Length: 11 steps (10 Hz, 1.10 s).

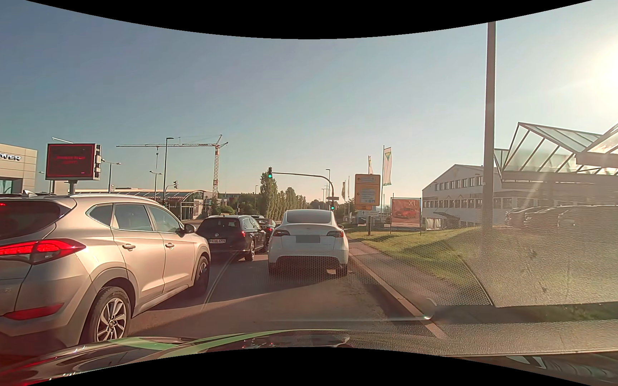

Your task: Follow the waypoints while adhering to traffic rules and regulations

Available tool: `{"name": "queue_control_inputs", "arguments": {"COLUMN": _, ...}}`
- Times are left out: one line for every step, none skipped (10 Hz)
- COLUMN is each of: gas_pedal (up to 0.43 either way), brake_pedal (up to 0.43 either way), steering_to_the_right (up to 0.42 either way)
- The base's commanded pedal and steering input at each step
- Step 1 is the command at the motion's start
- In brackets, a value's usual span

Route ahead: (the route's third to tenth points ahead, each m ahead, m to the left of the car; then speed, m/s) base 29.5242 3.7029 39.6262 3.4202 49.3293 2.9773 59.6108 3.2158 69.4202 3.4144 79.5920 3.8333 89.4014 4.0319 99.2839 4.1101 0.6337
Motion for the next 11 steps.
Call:
{"name": "queue_control_inputs", "arguments": {"gas_pedal": 0.000, "brake_pedal": 0.000, "steering_to_the_right": 0.000}}
{"name": "queue_control_inputs", "arguments": {"gas_pedal": 0.000, "brake_pedal": 0.000, "steering_to_the_right": 0.000}}
{"name": "queue_control_inputs", "arguments": {"gas_pedal": 0.000, "brake_pedal": 0.000, "steering_to_the_right": 0.000}}
{"name": "queue_control_inputs", "arguments": {"gas_pedal": 0.000, "brake_pedal": 0.000, "steering_to_the_right": 0.000}}
{"name": "queue_control_inputs", "arguments": {"gas_pedal": 0.000, "brake_pedal": 0.000, "steering_to_the_right": 0.000}}
{"name": "queue_control_inputs", "arguments": {"gas_pedal": 0.000, "brake_pedal": 0.000, "steering_to_the_right": 0.000}}
{"name": "queue_control_inputs", "arguments": {"gas_pedal": 0.000, "brake_pedal": 0.000, "steering_to_the_right": 0.000}}
{"name": "queue_control_inputs", "arguments": {"gas_pedal": 0.000, "brake_pedal": 0.000, "steering_to_the_right": 0.000}}
{"name": "queue_control_inputs", "arguments": {"gas_pedal": 0.000, "brake_pedal": 0.000, "steering_to_the_right": 0.000}}
{"name": "queue_control_inputs", "arguments": {"gas_pedal": 0.000, "brake_pedal": 0.000, "steering_to_the_right": 0.000}}
{"name": "queue_control_inputs", "arguments": {"gas_pedal": 0.000, "brake_pedal": 0.000, "steering_to_the_right": 0.000}}
